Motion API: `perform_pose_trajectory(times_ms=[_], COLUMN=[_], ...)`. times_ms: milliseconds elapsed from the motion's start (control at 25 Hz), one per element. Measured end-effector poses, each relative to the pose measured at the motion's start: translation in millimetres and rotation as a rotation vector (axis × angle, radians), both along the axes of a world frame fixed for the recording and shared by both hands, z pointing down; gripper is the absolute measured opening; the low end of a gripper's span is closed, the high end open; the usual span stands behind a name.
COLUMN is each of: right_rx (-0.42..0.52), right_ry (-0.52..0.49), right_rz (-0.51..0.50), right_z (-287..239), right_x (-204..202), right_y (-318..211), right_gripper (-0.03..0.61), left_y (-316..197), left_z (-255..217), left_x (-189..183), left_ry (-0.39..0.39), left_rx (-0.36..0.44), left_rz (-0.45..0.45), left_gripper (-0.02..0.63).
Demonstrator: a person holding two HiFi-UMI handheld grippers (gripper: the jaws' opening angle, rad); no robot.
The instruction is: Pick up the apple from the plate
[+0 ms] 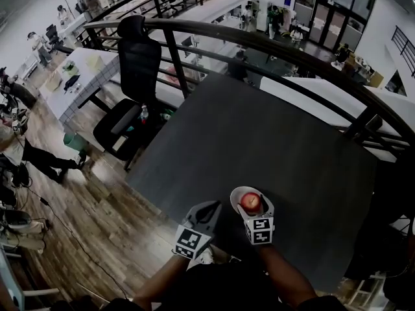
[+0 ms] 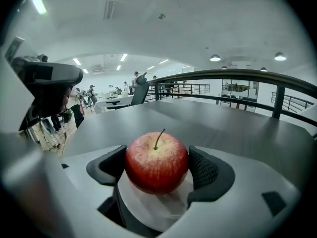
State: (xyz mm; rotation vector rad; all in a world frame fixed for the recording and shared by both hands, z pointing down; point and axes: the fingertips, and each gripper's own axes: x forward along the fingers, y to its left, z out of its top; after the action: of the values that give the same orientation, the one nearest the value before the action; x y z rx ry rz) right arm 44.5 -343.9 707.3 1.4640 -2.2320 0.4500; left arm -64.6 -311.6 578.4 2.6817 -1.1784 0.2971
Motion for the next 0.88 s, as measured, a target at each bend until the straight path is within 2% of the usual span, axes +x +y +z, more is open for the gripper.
perform_pose_trajectory(times_ms=[280,880], right_rx=[0.003,0.182], right_ry=[-0.01,-0.033], right_rz=[-0.025,-0.089], right_z=[-5.4,-91.1], right_x=[3.3,1.0], right_y=[1.5,-7.2], right_gripper=[0.413,0.413], left_y=[2.1,0.5], left_z=[-5.4,-19.0], left_x=[2.2,9.0], left_ry=[0.002,0.021], left_rx=[0.008,0.036], left_rz=[-0.007,0.025], left_gripper=[0.023,0.023])
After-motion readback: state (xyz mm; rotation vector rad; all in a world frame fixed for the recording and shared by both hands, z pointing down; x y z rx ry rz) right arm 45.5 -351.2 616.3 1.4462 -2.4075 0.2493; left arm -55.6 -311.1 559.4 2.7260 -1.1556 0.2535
